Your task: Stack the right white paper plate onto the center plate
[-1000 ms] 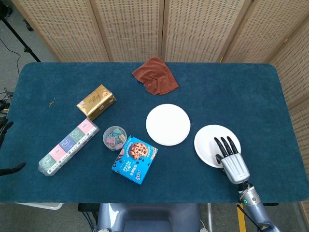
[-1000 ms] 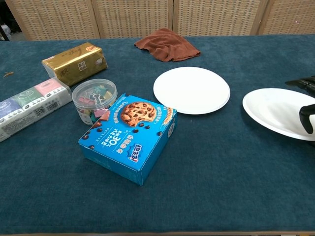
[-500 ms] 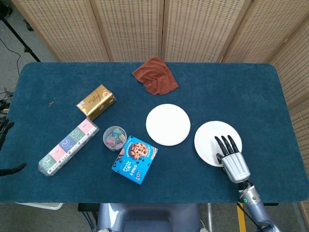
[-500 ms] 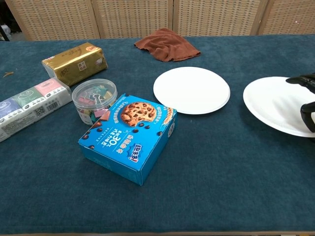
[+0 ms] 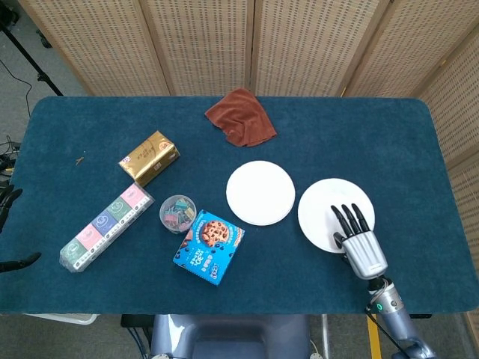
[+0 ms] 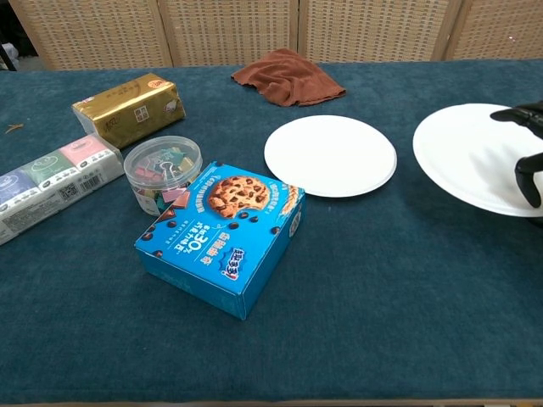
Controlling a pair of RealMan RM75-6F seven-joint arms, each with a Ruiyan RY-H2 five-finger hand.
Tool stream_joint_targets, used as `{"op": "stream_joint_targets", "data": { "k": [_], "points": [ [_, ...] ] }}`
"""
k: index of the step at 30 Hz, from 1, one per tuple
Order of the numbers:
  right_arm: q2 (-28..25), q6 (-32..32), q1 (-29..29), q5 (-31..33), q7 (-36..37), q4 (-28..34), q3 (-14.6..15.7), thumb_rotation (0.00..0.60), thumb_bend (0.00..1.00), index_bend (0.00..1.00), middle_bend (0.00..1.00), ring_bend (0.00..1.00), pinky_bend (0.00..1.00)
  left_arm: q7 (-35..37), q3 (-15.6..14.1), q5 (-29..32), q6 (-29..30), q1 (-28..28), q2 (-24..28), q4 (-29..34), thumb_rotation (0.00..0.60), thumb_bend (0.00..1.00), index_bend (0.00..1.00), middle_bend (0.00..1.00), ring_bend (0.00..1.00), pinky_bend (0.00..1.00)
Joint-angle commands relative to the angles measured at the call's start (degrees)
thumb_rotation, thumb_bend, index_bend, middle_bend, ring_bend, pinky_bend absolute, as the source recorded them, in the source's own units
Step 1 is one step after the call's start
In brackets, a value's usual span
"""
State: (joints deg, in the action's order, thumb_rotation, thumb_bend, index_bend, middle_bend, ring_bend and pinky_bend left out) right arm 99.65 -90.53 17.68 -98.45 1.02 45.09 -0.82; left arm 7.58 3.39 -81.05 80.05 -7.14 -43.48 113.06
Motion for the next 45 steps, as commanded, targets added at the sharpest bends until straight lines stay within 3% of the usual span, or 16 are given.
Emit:
{"op": "stream_joint_targets", "data": {
  "k": [1, 12, 25, 39, 45],
  "points": [
    [-1.9, 0.7, 2.6, -0.9, -2.4, 3.3, -1.1, 0.600, 0.72, 0.67, 0.08, 0.00, 0.00, -0.2, 0.0, 0.0, 0.0, 0.0, 0.0, 0.0, 0.600, 0.07, 0.00, 0.00, 0.00, 0.00],
    [-6.7, 14.7, 12.6, -0.6, -12.3, 15.9, -3.6, 0.600, 0.72, 0.67, 0.08, 0.00, 0.00, -0.6, 0.5, 1.5, -0.8, -0.4, -0.3, -0.2, 0.600, 0.07, 0.00, 0.00, 0.00, 0.00],
    [-3.4, 28.2, 22.5, 2.6, -14.7, 15.3, -6.5, 0.600, 0.72, 0.66, 0.08, 0.00, 0.00, 0.0, 1.2, 3.4, -1.8, -1.0, -0.6, -1.0, 0.600, 0.07, 0.00, 0.00, 0.00, 0.00],
    [-1.2, 33.7, 26.1, 7.5, -15.3, 13.4, -8.3, 0.600, 0.72, 0.65, 0.08, 0.00, 0.00, 0.1, 1.9, 6.1, -3.5, -1.7, -0.4, -1.2, 0.600, 0.07, 0.00, 0.00, 0.00, 0.00],
    [-1.0, 34.6, 26.2, 8.9, -16.5, 12.9, -7.8, 0.600, 0.72, 0.57, 0.06, 0.00, 0.00, 0.4, 1.9, 6.1, -3.7, -1.6, -0.2, -1.1, 0.600, 0.07, 0.00, 0.00, 0.00, 0.00]
  ]
}}
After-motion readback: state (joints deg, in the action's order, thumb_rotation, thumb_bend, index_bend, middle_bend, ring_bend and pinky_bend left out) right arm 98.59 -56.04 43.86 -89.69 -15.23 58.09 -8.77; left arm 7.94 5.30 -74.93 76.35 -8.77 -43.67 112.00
